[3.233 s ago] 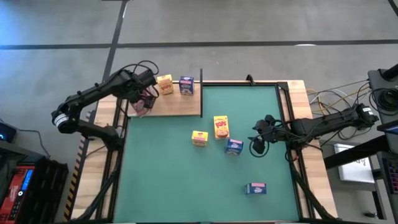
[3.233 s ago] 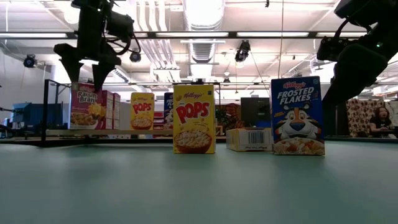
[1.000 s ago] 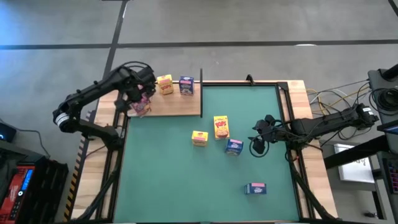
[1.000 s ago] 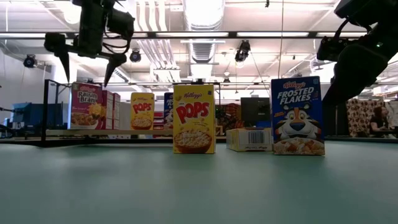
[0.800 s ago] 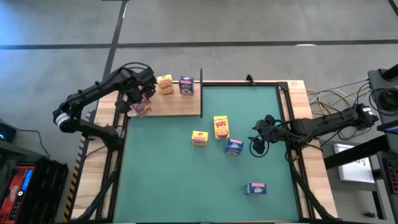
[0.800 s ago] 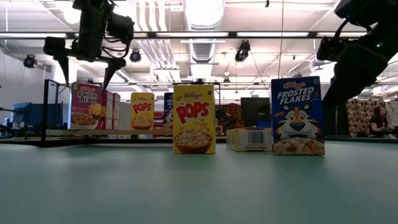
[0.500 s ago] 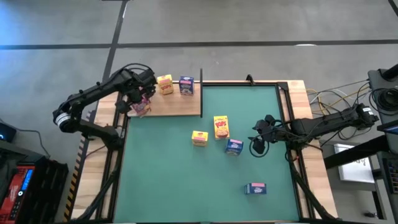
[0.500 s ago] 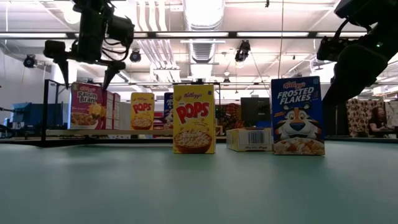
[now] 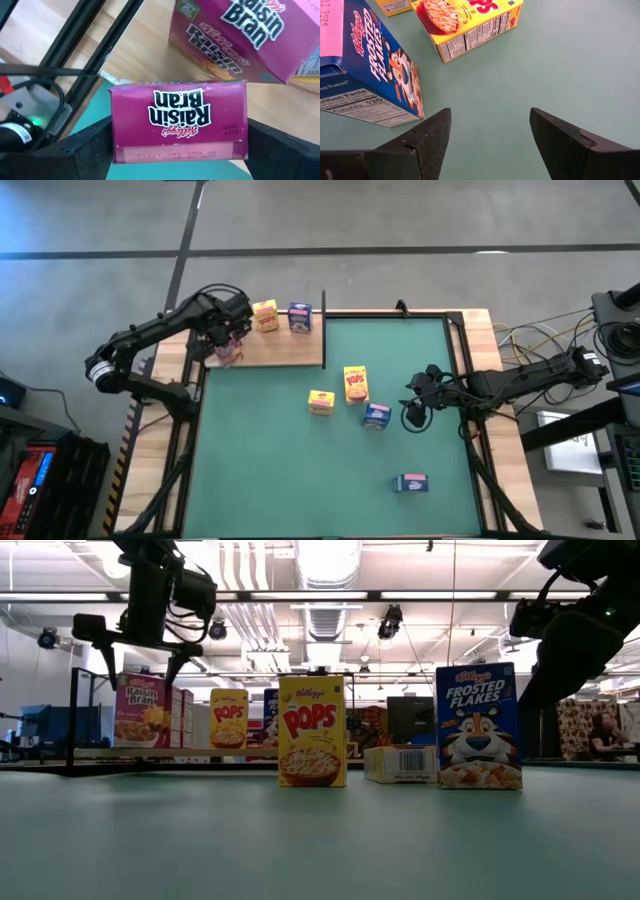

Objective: Stack cereal on shelf
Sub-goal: Put the pink cereal box on the shelf aligned with the pink cereal boxes

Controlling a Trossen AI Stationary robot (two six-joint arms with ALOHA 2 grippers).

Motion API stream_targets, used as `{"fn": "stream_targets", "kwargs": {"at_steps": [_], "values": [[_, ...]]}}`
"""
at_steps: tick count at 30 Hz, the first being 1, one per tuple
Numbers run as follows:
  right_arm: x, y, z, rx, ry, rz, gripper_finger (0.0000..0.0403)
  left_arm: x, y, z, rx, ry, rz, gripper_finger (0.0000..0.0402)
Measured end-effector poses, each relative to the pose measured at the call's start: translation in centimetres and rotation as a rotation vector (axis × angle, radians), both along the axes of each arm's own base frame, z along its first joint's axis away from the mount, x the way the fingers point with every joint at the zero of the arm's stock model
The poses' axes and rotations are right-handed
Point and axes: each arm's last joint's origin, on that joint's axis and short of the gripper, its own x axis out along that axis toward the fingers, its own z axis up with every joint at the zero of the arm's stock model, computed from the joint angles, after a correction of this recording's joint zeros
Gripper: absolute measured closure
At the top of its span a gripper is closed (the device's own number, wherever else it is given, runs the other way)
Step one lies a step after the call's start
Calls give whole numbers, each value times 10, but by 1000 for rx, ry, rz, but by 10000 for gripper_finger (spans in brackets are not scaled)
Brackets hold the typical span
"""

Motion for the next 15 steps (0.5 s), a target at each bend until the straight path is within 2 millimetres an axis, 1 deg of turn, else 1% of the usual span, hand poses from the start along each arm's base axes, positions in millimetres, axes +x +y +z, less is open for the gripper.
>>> {"fn": "stream_targets", "kwargs": {"at_steps": [4, 10, 15], "values": [[0, 0, 0, 0, 0, 0, 142, 0, 0, 0, 7, 25, -50, 57], [0, 0, 0, 0, 0, 0, 142, -1, 2, 1, 30, 94, -182, 58], [0, 0, 0, 0, 0, 0, 142, 1, 4, 1, 38, 108, -294, 58]]}}
